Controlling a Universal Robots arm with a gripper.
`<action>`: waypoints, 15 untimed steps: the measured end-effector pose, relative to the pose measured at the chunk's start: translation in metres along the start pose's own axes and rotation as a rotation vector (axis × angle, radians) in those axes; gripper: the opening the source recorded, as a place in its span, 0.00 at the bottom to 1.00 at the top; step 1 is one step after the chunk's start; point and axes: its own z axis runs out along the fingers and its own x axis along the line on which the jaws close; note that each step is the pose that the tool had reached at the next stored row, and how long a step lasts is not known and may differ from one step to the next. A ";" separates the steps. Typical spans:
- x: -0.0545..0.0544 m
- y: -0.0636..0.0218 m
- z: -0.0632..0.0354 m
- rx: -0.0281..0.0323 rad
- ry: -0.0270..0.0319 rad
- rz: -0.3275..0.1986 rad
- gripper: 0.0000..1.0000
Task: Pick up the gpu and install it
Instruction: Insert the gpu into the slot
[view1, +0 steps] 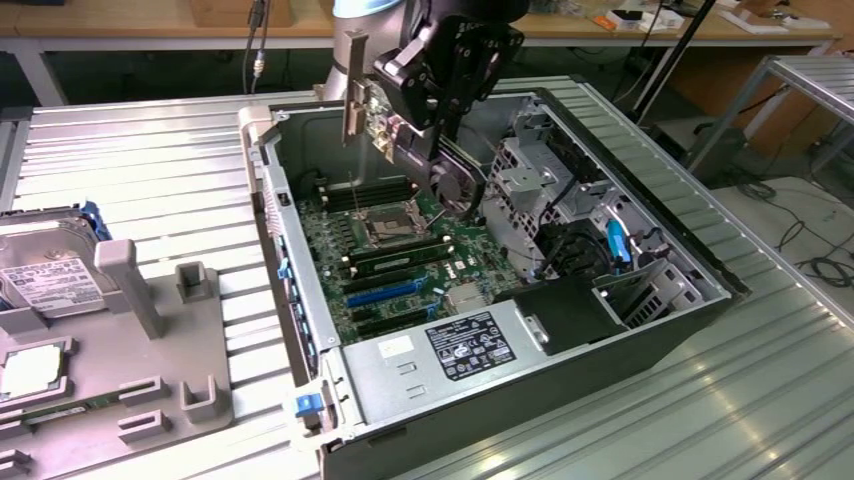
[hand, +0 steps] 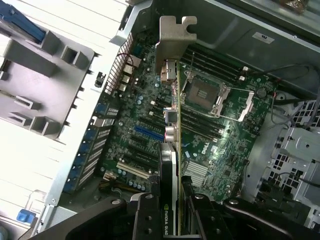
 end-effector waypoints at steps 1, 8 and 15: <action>0.000 0.0000 0.0000 -0.0002 0.0001 -0.004 0.27; 0.000 -0.0001 0.0000 -0.0014 0.0019 -0.044 0.27; 0.000 -0.0001 0.0000 -0.0026 0.0033 -0.078 0.27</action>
